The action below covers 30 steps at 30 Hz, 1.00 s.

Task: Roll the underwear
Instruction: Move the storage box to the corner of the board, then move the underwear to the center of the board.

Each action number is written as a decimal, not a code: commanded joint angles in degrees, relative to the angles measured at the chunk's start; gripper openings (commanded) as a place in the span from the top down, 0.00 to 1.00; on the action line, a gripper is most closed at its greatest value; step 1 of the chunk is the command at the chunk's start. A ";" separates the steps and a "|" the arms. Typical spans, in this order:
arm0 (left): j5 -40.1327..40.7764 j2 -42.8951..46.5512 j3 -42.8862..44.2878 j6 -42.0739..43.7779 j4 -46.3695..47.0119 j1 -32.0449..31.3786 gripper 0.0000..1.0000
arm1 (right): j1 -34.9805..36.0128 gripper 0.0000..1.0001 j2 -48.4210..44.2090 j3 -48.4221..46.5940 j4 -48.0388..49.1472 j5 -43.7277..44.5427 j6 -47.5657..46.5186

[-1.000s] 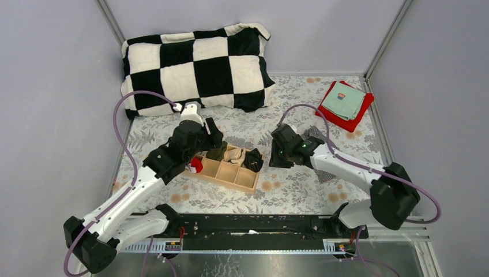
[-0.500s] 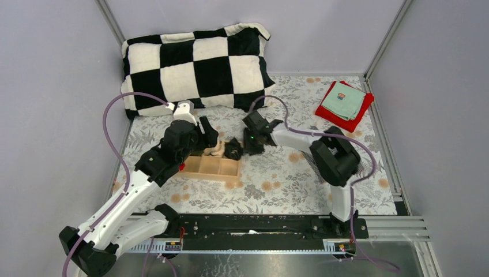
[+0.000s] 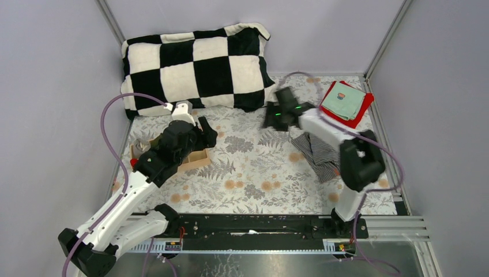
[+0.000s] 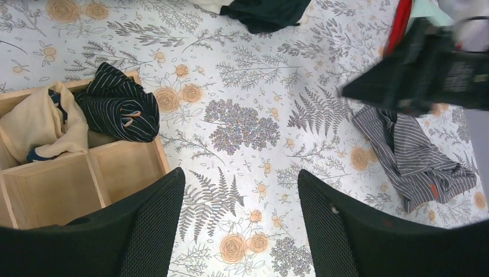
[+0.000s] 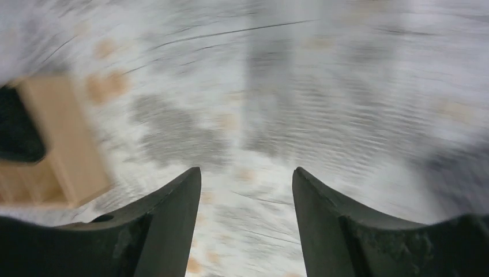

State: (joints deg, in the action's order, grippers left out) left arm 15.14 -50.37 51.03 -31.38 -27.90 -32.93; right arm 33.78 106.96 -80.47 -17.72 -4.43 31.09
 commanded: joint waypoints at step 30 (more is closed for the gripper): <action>-14.78 -26.44 -8.39 -3.99 19.48 -4.65 0.29 | -23.23 0.21 -33.61 43.37 -12.36 11.03 9.56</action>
State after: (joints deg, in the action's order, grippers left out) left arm 0.91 -73.23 42.17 -34.22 -13.82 -37.01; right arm 10.70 72.20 -37.65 -31.44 4.84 41.76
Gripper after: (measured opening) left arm 0.716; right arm 0.789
